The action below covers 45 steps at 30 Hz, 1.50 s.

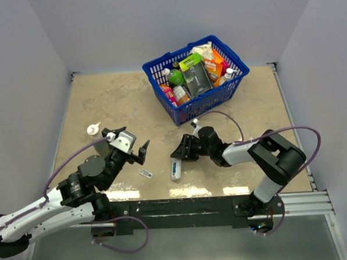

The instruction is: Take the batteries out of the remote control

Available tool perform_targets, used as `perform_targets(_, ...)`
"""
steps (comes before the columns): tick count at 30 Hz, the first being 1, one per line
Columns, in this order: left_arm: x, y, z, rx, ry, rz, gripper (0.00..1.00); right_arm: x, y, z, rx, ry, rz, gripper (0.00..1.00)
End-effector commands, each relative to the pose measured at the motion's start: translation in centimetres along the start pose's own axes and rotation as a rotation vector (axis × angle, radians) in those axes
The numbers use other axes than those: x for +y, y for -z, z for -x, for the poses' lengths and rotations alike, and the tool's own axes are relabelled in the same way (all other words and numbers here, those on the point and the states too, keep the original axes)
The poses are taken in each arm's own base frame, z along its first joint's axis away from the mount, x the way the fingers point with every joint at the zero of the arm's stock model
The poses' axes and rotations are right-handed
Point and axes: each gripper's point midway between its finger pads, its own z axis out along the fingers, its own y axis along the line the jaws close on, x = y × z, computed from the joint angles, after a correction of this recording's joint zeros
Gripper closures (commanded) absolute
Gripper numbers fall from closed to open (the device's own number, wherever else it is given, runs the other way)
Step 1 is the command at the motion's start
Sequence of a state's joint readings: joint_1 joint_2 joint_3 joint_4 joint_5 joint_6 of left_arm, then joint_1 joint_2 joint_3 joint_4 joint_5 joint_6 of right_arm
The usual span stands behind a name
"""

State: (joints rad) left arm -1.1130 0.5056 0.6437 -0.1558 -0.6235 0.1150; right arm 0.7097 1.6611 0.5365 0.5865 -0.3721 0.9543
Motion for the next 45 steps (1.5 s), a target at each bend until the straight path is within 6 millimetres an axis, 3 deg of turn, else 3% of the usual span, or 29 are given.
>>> perform_targets(1, 0.4, -0.2, 0.1, -0.004, 0.024, 0.035, 0.02, -0.5, 0.7, 2.7, -0.114, -0.015, -0.13, 0.46)
perform_targets(8, 0.1, -0.6, -0.3, 0.016, 0.015, 0.038, 0.02, -1.6, 2.0, 4.5, -0.192, -0.101, -0.283, 0.43)
perform_targets(13, 0.0, -0.5, -0.1, 0.01, 0.022, 0.031, 0.03, -2.8, 4.4, 5.7, -0.269, -0.182, -0.438, 0.42)
perform_targets(15, 0.1, -0.5, 0.0, 0.008, 0.025, 0.033, 0.04, -4.5, 6.2, 6.3, -0.348, -0.233, -0.551, 0.42)
perform_targets(20, 0.1, -0.5, 0.1, 0.004, 0.03, 0.035, 0.05, -5.5, 11.2, 9.6, -0.591, -0.372, -0.706, 0.42)
perform_targets(26, 0.3, -0.3, 0.2, 0.001, 0.042, 0.037, 0.06, -10.1, 17.6, 12.9, -0.748, -0.528, -0.966, 0.48)
perform_targets(31, 0.4, -0.2, 0.5, -0.009, 0.05, 0.036, 0.07, -14.4, 22.3, 13.2, -0.791, -0.723, -1.121, 0.53)
perform_targets(36, 0.5, -0.1, 0.4, -0.008, 0.054, 0.04, 0.08, -16.9, 26.8, 13.7, -0.894, -0.808, -1.178, 0.53)
perform_targets(39, 0.5, 0.0, 0.5, -0.006, 0.061, 0.041, 0.09, -19.3, 30.5, 12.8, -0.973, -0.916, -1.244, 0.52)
perform_targets(45, 0.4, -0.1, 0.5, -0.015, 0.06, 0.038, 0.09, -22.5, 35.0, 9.9, -1.063, -1.023, -1.388, 0.51)
